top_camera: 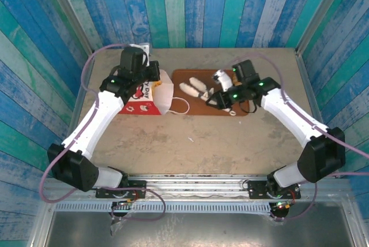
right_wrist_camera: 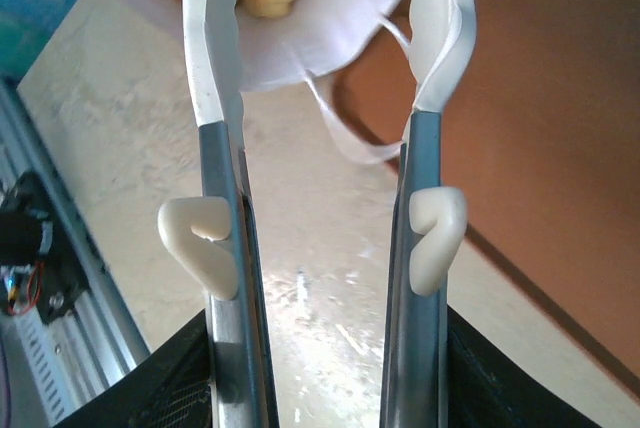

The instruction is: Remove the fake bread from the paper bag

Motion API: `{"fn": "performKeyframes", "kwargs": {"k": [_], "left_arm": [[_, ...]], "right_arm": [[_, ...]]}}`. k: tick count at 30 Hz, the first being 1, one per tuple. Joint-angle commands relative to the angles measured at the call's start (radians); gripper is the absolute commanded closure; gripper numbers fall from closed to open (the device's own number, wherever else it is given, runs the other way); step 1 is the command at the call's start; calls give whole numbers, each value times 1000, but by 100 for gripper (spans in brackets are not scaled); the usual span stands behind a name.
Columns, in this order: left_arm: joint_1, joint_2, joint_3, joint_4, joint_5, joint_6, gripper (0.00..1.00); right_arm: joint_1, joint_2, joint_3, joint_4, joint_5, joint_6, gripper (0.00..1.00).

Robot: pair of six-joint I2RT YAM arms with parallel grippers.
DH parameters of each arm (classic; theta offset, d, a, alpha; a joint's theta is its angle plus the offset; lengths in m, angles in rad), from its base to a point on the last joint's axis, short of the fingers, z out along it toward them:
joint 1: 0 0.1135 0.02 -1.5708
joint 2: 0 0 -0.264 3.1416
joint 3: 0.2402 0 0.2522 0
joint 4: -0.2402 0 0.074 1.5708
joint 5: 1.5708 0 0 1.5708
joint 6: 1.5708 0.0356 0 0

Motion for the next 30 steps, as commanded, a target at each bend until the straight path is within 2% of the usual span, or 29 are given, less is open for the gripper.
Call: {"fn": "performKeyframes", "kwargs": {"k": [1,7,10,15,17,22,30], "left_arm": [[-3,-63,-10,-7,-39,35,100],[-4,-52,-4,-1,-33,15,100],[-4,-50,-3,-4,-31,9,100],[-3,-51,-2,-6,-36,7,100],[-4,-56,-1,-10,-43,7,100],[-4,-63,-2,-11,-48,5,100],[-5,-68,-10,-1,-44,-1,100]], "right_arm": [[86,60,47,58,94,-37,50],[241,193,165,43,306,-126,51],[276,250,218,31,382,-152,51],[287,356,316,26,372,-147,51],[288,386,346,34,327,-123,49],[285,468,417,59,202,35,44],[288,548,429,114,157,266,46]]}}
